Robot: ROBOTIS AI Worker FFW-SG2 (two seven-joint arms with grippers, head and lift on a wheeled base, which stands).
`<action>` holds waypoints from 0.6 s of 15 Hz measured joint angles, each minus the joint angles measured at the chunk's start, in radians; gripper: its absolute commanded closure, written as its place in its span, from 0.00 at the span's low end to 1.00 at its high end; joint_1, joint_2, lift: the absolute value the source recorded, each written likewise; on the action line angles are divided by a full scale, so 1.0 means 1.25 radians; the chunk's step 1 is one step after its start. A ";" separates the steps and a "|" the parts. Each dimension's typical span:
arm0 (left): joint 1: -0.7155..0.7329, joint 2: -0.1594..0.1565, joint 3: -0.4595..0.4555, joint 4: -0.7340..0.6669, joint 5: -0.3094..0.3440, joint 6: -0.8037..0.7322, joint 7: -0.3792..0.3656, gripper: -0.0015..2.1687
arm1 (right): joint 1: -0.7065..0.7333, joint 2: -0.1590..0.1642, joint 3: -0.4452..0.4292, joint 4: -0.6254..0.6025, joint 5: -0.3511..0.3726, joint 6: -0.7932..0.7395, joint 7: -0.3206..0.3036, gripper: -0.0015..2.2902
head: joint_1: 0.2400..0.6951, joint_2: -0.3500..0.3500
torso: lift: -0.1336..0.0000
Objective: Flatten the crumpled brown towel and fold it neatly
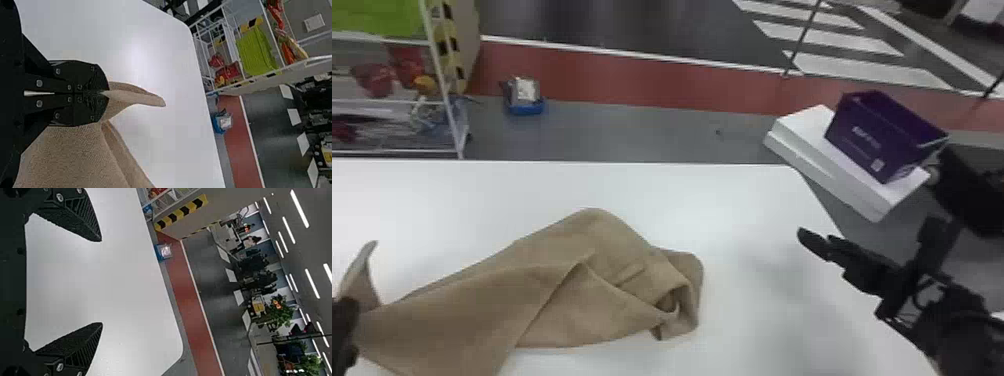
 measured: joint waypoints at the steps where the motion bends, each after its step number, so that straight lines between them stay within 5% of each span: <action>1: -0.004 -0.007 0.031 0.007 0.007 0.000 -0.013 0.46 | 0.001 0.000 0.001 0.000 0.000 -0.001 0.001 0.06 | 1.00 0.19 | 0.07; 3: -0.014 -0.016 0.077 0.028 0.019 0.000 -0.023 0.00 | 0.004 0.000 0.004 0.000 0.000 -0.008 0.003 0.06 | 1.00 0.24 | 0.07; 9: 0.018 -0.021 0.052 -0.016 -0.011 0.093 -0.035 0.03 | 0.011 0.000 0.006 0.000 -0.001 -0.020 0.010 0.06 | 1.00 0.23 | 0.07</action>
